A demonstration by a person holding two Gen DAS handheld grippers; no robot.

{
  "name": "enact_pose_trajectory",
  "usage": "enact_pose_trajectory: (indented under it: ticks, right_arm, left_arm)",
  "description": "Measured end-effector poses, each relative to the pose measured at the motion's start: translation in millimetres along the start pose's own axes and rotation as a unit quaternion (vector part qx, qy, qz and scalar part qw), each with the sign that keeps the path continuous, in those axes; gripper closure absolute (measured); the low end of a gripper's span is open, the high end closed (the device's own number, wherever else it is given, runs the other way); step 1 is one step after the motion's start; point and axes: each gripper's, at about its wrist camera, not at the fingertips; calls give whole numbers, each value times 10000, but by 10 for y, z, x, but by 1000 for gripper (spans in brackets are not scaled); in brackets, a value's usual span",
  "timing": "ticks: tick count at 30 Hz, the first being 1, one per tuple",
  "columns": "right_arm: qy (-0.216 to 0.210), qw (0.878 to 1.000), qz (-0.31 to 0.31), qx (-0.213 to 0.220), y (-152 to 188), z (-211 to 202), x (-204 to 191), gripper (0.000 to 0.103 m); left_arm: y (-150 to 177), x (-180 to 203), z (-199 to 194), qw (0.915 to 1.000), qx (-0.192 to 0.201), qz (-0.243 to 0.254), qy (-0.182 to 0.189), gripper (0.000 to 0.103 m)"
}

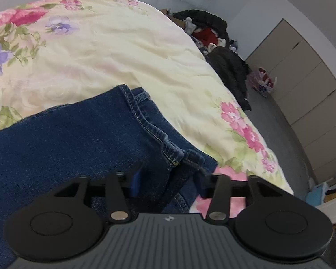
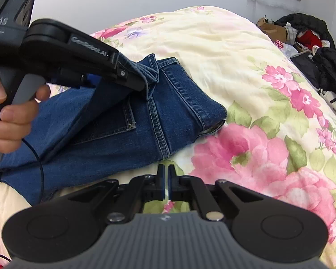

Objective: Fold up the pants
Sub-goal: 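Lower the hems onto the waistband and open the left gripper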

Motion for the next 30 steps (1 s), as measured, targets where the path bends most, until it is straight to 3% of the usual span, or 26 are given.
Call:
enact_pose_trajectory:
  ticks: [1,2,6,7,10,13,16,18,21,27,29,30]
  right_arm:
    - [-16,10000,39,18,-5,-10,-6,103]
    - [-11,10000,56,46,-12,-23,-19,103]
    - [-76,9998,112,143,-68,-123,-108,102]
    - [-118,9996,165,177,-85,-150,-121,96]
    - [-257,9981,482,290,-147,-200,-128,61]
    - [-472,9929,1036,339,-219,-170,-56,57]
    - [-693,9784,1923,312,-244,-26,96,57]
    - [-810,9613,2621,263,-228,128,210,55]
    - [-872,9403,3278,291,-191,350,301,42]
    - [-774,9243,3716,402,-206,610,342,47]
    - [-607,9251,3718,467,-203,621,306,66]
    - [-528,9270,3683,467,-208,616,295,71]
  left_arm:
    - [-16,4,-35,9998,-14,-27,182,21]
    - [-31,54,-95,9997,17,38,256,21]
    - [-111,217,-390,9984,248,502,91,21]
    - [-128,219,-468,9979,283,585,45,21]
    - [-150,116,-714,9951,381,833,-362,21]
    - [-105,-175,-970,9897,458,1044,-868,23]
    - [16,-587,-1232,9831,518,1062,-1397,24]
    - [110,-898,-1401,9776,496,1016,-1776,25]
    - [250,-1327,-1632,9719,429,860,-2147,26]
    - [487,-2085,-1977,9656,404,283,-2553,26]
    - [585,-2279,-2059,9628,417,177,-2663,26]
    - [618,-2346,-2081,9616,429,155,-2707,26]
Point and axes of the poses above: each gripper's, at about its wrist camera, not at the fingertips, and z roughly the way its jaws point, x to its right, y to its underside, and after that the axes turned 6 degrees about x, right-handed
